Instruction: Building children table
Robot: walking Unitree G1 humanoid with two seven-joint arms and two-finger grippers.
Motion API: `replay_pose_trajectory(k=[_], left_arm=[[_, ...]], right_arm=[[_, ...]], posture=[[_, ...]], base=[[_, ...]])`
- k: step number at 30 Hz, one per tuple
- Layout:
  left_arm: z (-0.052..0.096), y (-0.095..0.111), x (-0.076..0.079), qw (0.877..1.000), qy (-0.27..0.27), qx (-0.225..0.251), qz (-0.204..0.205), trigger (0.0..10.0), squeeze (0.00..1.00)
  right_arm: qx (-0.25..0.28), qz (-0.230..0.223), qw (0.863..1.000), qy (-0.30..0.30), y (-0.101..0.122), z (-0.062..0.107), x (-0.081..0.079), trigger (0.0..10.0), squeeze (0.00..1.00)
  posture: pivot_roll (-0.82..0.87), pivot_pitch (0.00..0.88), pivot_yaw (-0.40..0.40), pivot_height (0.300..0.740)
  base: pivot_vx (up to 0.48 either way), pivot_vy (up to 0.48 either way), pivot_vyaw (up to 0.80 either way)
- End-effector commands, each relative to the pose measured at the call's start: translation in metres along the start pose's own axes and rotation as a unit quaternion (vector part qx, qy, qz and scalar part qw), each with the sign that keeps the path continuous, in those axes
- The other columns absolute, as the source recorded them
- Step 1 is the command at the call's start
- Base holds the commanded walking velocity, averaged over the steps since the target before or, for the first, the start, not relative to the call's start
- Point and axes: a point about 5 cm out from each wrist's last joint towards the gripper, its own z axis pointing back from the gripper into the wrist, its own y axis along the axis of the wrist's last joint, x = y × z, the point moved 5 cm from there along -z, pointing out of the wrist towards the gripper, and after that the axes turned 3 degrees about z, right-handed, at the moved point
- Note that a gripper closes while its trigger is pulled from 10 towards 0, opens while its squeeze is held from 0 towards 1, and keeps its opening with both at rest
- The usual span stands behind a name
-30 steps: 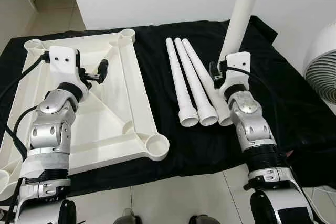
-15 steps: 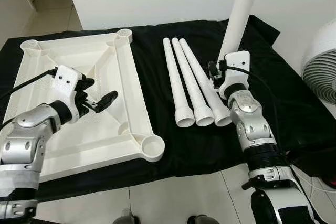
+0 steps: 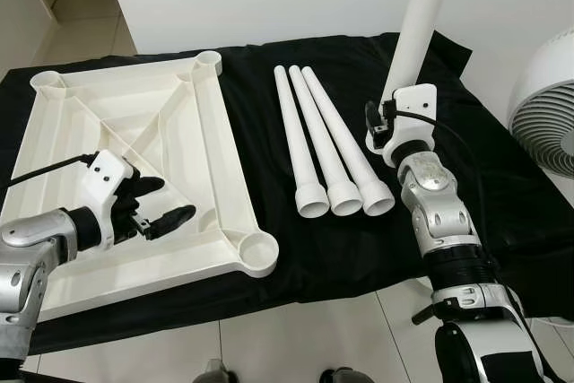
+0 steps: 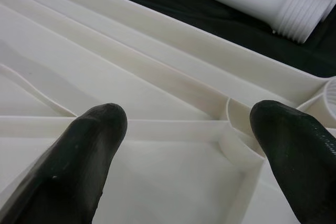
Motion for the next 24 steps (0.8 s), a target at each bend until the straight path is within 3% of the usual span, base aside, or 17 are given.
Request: replay_pose_trajectory(k=[1, 5, 6, 11, 16, 20, 24], left_arm=[[0.007, -0.007, 0.009, 1.000, -0.025, -0.015, 0.009, 10.0, 0.00], [0.009, -0.011, 0.014, 0.999, -0.031, -0.019, 0.016, 10.0, 0.00], [0.009, -0.022, 0.025, 0.998, -0.043, -0.031, 0.026, 10.0, 0.00], [0.006, -0.030, 0.031, 0.998, -0.043, -0.039, 0.039, 10.0, 0.00], [0.003, -0.036, 0.032, 0.997, -0.039, -0.051, 0.037, 10.0, 0.00], [-0.007, -0.051, 0.016, 0.995, 0.018, -0.090, 0.030, 10.0, 0.00], [-0.010, -0.054, 0.013, 0.994, 0.030, -0.101, 0.027, 10.0, 0.00]], right_arm=[[0.012, 0.001, 1.000, 0.002, 0.008, -0.004, 0.000, 10.0, 0.00], [0.013, 0.001, 1.000, 0.003, 0.008, -0.005, -0.001, 10.0, 0.00], [0.014, 0.002, 1.000, 0.007, 0.009, -0.006, -0.002, 10.0, 0.00], [0.015, 0.003, 1.000, 0.009, 0.010, -0.007, -0.003, 10.0, 0.00], [0.015, 0.003, 1.000, 0.009, 0.010, -0.007, -0.003, 10.0, 0.00], [0.015, 0.003, 1.000, 0.006, 0.010, -0.006, -0.002, 10.0, 0.00], [0.016, 0.004, 1.000, 0.005, 0.010, -0.006, -0.001, 10.0, 0.00]], posture=[[-0.03, 0.054, 0.037, 0.740], [-0.02, 0.055, 0.033, 0.740], [-0.02, 0.055, 0.033, 0.740], [-0.02, 0.057, 0.030, 0.740], [-0.02, 0.062, 0.031, 0.740], [-0.02, 0.062, 0.033, 0.740], [-0.02, 0.062, 0.033, 0.740]], base=[[0.000, 0.000, 0.00], [0.000, 0.000, 0.00], [0.000, 0.000, 0.00], [0.000, 0.000, 0.00], [0.000, 0.000, 0.00], [0.000, 0.000, 0.00], [0.000, 0.000, 0.00]])
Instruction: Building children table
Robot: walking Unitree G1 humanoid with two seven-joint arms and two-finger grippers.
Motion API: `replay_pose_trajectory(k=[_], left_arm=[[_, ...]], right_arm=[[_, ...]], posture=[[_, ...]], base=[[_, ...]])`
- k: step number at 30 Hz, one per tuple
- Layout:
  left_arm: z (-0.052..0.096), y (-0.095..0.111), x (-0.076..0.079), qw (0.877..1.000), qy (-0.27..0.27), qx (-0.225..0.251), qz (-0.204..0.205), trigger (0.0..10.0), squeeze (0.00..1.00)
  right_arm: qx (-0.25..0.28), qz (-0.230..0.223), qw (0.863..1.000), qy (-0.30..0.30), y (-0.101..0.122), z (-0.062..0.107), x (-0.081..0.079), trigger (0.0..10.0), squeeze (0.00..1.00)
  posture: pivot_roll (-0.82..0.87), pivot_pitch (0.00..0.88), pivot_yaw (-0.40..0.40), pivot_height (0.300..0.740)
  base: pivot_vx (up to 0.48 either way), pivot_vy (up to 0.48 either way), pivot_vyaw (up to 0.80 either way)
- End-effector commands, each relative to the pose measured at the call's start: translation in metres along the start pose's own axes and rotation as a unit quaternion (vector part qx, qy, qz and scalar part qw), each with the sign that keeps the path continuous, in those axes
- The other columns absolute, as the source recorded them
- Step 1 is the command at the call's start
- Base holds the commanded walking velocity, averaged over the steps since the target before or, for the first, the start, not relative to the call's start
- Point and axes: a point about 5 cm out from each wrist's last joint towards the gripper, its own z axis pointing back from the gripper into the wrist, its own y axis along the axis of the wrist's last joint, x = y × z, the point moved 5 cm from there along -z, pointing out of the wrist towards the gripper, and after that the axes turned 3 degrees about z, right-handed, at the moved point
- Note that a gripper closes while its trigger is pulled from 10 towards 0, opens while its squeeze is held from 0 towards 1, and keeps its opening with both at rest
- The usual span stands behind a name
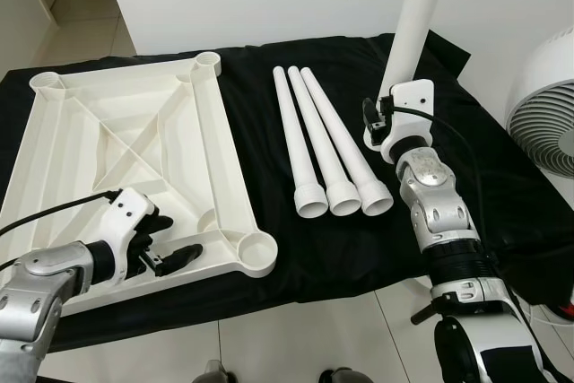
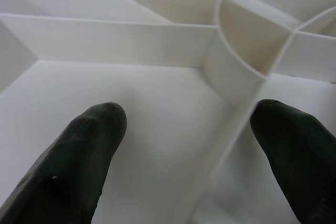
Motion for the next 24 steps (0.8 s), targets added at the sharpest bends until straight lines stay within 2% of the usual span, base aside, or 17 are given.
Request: replay_pose_trajectory(k=[1, 6, 7, 9, 13, 24], left_arm=[[-0.002, -0.006, -0.003, 1.000, 0.016, -0.014, 0.002, 10.0, 0.00], [-0.008, -0.007, -0.007, 0.999, 0.030, -0.019, 0.016, 10.0, 0.00], [-0.010, -0.007, -0.008, 0.999, 0.034, -0.016, 0.030, 5.1, 0.00], [-0.012, -0.008, -0.009, 0.998, 0.039, -0.012, 0.040, 0.4, 0.00], [-0.016, -0.009, -0.008, 0.998, 0.039, -0.012, 0.040, 0.0, 0.00], [-0.040, 0.011, 0.005, 0.999, 0.029, 0.024, 0.034, 0.0, 0.00]], right_arm=[[0.013, 0.001, 1.000, 0.000, 0.007, -0.001, 0.000, 10.0, 0.00], [0.013, 0.002, 1.000, -0.002, 0.007, -0.002, 0.001, 10.0, 0.00], [0.014, 0.002, 1.000, -0.003, 0.007, -0.002, 0.001, 10.0, 0.00], [0.014, 0.002, 1.000, -0.004, 0.007, -0.001, 0.001, 10.0, 0.00], [0.016, 0.003, 1.000, -0.004, 0.008, -0.002, 0.001, 10.0, 0.00], [0.020, 0.001, 1.000, 0.001, 0.010, -0.003, -0.004, 10.0, 0.00]], posture=[[-0.02, 0.062, 0.033, 0.740], [-0.04, 0.051, 0.042, 0.740], [-0.04, 0.051, 0.042, 0.740], [-0.04, 0.047, 0.044, 0.740], [-0.04, 0.042, 0.044, 0.740], [-0.04, 0.032, 0.045, 0.740]], base=[[0.000, 0.000, 0.00], [0.000, 0.000, 0.00], [0.000, 0.000, 0.00], [0.000, 0.000, 0.00], [0.000, 0.000, 0.00], [0.000, 0.000, 0.00]])
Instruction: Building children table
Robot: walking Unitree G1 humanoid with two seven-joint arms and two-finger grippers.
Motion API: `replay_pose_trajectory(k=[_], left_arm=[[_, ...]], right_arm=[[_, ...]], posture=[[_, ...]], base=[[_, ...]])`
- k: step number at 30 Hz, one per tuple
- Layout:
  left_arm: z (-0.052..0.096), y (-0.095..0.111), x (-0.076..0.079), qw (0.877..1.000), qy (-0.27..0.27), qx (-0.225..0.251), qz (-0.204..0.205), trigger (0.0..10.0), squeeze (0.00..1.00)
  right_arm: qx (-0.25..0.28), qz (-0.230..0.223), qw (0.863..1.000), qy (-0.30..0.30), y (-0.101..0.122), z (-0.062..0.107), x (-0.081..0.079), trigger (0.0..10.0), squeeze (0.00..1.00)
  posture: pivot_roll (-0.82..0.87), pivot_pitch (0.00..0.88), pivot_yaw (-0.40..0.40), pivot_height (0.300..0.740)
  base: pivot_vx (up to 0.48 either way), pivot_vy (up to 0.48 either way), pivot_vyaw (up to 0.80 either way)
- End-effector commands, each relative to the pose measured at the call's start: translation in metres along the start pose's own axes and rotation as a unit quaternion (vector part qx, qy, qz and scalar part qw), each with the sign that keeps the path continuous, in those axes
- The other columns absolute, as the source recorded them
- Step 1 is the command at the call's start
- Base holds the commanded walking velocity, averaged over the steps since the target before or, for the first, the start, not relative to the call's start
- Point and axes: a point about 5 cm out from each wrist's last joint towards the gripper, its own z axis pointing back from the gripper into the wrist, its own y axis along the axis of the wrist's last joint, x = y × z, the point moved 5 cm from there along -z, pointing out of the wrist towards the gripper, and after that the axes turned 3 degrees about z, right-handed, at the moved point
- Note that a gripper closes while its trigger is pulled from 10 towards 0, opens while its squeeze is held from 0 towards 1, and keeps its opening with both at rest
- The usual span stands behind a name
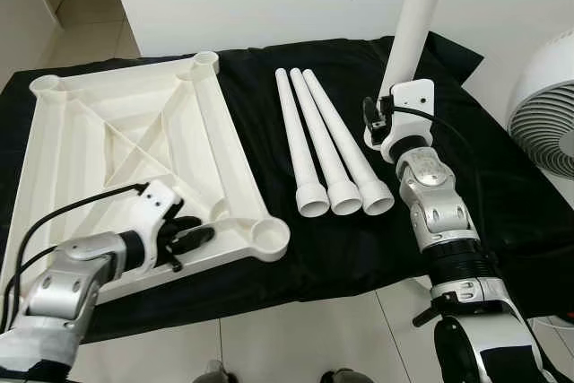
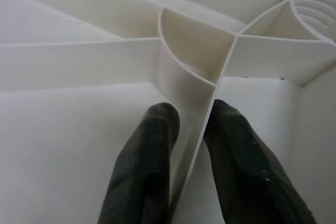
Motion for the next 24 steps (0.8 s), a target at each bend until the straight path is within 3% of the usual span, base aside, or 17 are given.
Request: replay_pose_trajectory(k=[1, 4, 7, 10, 17, 18, 19, 22, 23, 24], left_arm=[[-0.001, -0.006, -0.013, 0.998, 0.066, -0.007, 0.010, 0.0, 0.00], [-0.020, 0.002, -0.001, 0.999, 0.049, 0.005, 0.002, 0.0, 0.00], [-0.028, 0.004, 0.004, 0.999, 0.038, 0.008, -0.002, 0.0, 0.00], [-0.042, 0.012, 0.011, 0.999, 0.025, 0.018, -0.012, 2.4, 0.00], [-0.058, 0.025, 0.019, 0.999, 0.007, 0.030, -0.029, 2.0, 0.00], [-0.062, 0.028, 0.021, 0.999, 0.004, 0.033, -0.034, 3.6, 0.00], [-0.065, 0.030, 0.023, 0.999, 0.001, 0.035, -0.039, 6.5, 0.00], [-0.068, 0.031, 0.025, 0.998, -0.002, 0.036, -0.043, 6.5, 0.00], [-0.069, 0.032, 0.026, 0.998, -0.005, 0.036, -0.045, 9.1, 0.00], [-0.071, 0.032, 0.026, 0.998, -0.006, 0.035, -0.048, 10.0, 0.00]], right_arm=[[0.015, 0.000, 1.000, 0.002, 0.009, -0.003, -0.002, 10.0, 0.00], [0.016, 0.000, 1.000, 0.001, 0.009, -0.003, -0.003, 10.0, 0.00], [0.017, 0.000, 1.000, 0.000, 0.009, -0.003, -0.002, 10.0, 0.00], [0.017, -0.001, 1.000, -0.005, 0.009, -0.002, 0.000, 10.0, 0.00], [0.017, 0.000, 1.000, -0.009, 0.009, -0.002, 0.002, 10.0, 0.00], [0.017, -0.001, 1.000, -0.010, 0.010, -0.001, 0.003, 10.0, 0.00], [0.018, -0.001, 1.000, -0.010, 0.010, -0.001, 0.003, 10.0, 0.00], [0.018, -0.002, 1.000, -0.010, 0.011, 0.000, 0.003, 10.0, 0.00], [0.018, -0.004, 1.000, -0.009, 0.011, 0.000, 0.002, 10.0, 0.00], [0.018, -0.006, 1.000, -0.008, 0.011, 0.001, 0.002, 10.0, 0.00]], posture=[[-0.04, 0.032, 0.045, 0.740], [-0.04, 0.028, 0.055, 0.740], [-0.04, 0.028, 0.055, 0.740], [-0.05, 0.029, 0.062, 0.740], [-0.06, 0.040, 0.062, 0.740], [-0.07, 0.055, 0.065, 0.740], [-0.08, 0.057, 0.065, 0.740], [-0.08, 0.057, 0.065, 0.740], [-0.08, 0.073, 0.068, 0.740], [-0.08, 0.073, 0.068, 0.740]], base=[[0.000, 0.000, 0.00], [0.000, 0.000, 0.00], [0.000, 0.000, 0.00], [0.000, 0.000, 0.00], [0.000, 0.000, 0.00], [0.000, 0.000, 0.00], [0.000, 0.000, 0.00], [0.000, 0.000, 0.00], [0.000, 0.000, 0.00], [0.000, 0.000, 0.00]])
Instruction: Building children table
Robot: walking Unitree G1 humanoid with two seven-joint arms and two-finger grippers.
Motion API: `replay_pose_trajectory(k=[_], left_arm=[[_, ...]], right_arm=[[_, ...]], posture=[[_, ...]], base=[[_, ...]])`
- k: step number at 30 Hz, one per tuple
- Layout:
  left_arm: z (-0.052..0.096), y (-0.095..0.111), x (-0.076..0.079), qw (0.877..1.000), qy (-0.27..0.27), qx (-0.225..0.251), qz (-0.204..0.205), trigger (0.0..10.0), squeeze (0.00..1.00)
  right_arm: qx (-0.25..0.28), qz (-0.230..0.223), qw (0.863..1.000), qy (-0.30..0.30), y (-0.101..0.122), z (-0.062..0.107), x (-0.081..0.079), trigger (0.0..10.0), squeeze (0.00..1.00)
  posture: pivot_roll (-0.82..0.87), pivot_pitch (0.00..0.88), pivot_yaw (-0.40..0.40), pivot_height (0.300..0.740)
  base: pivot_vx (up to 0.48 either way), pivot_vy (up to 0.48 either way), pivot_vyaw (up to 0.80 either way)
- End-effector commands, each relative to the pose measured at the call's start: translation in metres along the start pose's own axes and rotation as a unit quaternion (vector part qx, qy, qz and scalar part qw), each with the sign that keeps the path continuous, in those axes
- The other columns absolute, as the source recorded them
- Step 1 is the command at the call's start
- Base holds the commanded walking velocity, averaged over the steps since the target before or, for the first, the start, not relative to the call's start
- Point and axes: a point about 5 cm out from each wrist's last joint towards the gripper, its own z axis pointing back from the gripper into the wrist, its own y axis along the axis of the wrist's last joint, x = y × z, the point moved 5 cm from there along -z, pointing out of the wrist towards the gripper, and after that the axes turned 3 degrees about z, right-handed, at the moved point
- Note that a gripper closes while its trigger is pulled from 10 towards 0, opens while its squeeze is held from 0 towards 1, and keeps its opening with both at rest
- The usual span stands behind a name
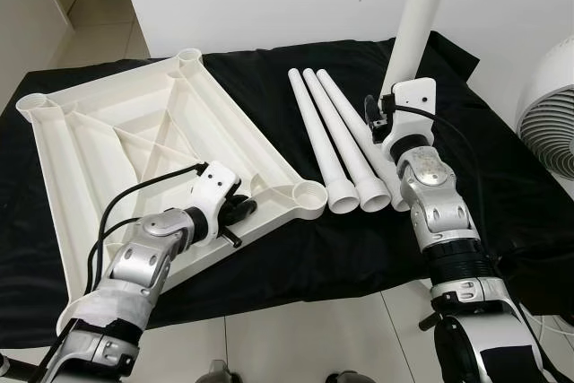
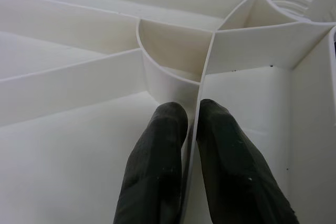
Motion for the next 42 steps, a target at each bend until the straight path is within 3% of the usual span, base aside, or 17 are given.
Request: replay_pose_trajectory(k=[1, 10, 11, 16, 17, 18, 27, 29, 33, 36, 38, 42], left_arm=[[-0.007, 0.000, 0.008, 1.000, -0.020, -0.003, -0.018, 10.0, 0.00], [-0.007, 0.005, -0.014, 0.999, 0.042, 0.013, 0.007, 10.0, 0.00], [-0.001, 0.006, -0.020, 0.998, 0.051, 0.018, 0.015, 10.0, 1.00], [0.013, 0.006, -0.033, 0.997, 0.076, 0.021, 0.011, 10.0, 1.00], [0.018, 0.007, -0.037, 0.996, 0.085, 0.021, 0.007, 10.0, 0.04], [0.023, 0.008, -0.041, 0.995, 0.095, 0.021, 0.010, 10.0, 0.00], [0.037, 0.016, -0.054, 0.992, 0.118, 0.034, 0.000, 10.0, 0.00], [0.052, 0.034, -0.068, 0.987, 0.144, 0.073, -0.010, 10.0, 0.00], [0.059, 0.051, -0.075, 0.980, 0.163, 0.111, -0.004, 10.0, 0.00], [0.061, 0.058, -0.076, 0.977, 0.168, 0.130, -0.001, 10.0, 0.00], [0.064, 0.076, -0.073, 0.972, 0.167, 0.165, 0.001, 10.0, 0.00], [0.063, 0.078, -0.069, 0.973, 0.158, 0.166, -0.001, 10.0, 0.00]], right_arm=[[0.005, -0.006, 1.000, 0.001, 0.003, 0.001, -0.002, 10.0, 0.00], [-0.003, -0.024, 1.000, 0.012, -0.001, 0.005, -0.011, 10.0, 0.00], [-0.002, -0.028, 0.999, 0.017, -0.001, 0.007, -0.014, 10.0, 0.00], [0.001, -0.044, 0.999, 0.032, -0.001, 0.012, -0.022, 10.0, 0.00], [0.002, -0.047, 0.998, 0.037, -0.001, 0.013, -0.025, 10.0, 0.00], [0.003, -0.050, 0.998, 0.043, -0.001, 0.014, -0.027, 10.0, 0.00], [0.000, -0.056, 0.997, 0.056, -0.001, 0.015, -0.034, 10.0, 0.00], [0.003, -0.059, 0.995, 0.086, 0.001, 0.017, -0.048, 10.0, 0.00], [0.009, -0.066, 0.992, 0.111, 0.005, 0.018, -0.061, 10.0, 0.00], [0.011, -0.068, 0.990, 0.120, 0.006, 0.018, -0.066, 10.0, 0.00], [0.016, -0.074, 0.987, 0.140, 0.010, 0.019, -0.076, 10.0, 0.00], [0.017, -0.084, 0.985, 0.151, 0.013, 0.018, -0.083, 10.0, 0.00]], posture=[[-0.08, 0.073, 0.068, 0.740], [-0.08, 0.090, 0.072, 0.740], [-0.08, 0.091, 0.073, 0.740], [-0.07, 0.090, 0.069, 0.740], [-0.07, 0.090, 0.069, 0.740], [-0.07, 0.090, 0.069, 0.740], [-0.06, 0.083, 0.062, 0.740], [-0.06, 0.071, 0.056, 0.740], [-0.06, 0.066, 0.055, 0.740], [-0.06, 0.064, 0.054, 0.740], [-0.06, 0.058, 0.051, 0.740], [-0.05, 0.054, 0.051, 0.740]], base=[[0.000, 0.000, 0.00], [0.000, 0.000, 0.00], [0.000, 0.000, 0.00], [0.000, 0.000, 0.00], [0.000, 0.000, 0.00], [0.000, 0.000, 0.00], [0.000, 0.000, 0.00], [0.000, 0.000, 0.00], [0.000, 0.000, 0.00], [0.000, 0.000, 0.00], [0.000, 0.000, 0.00], [0.000, 0.000, 0.00]])
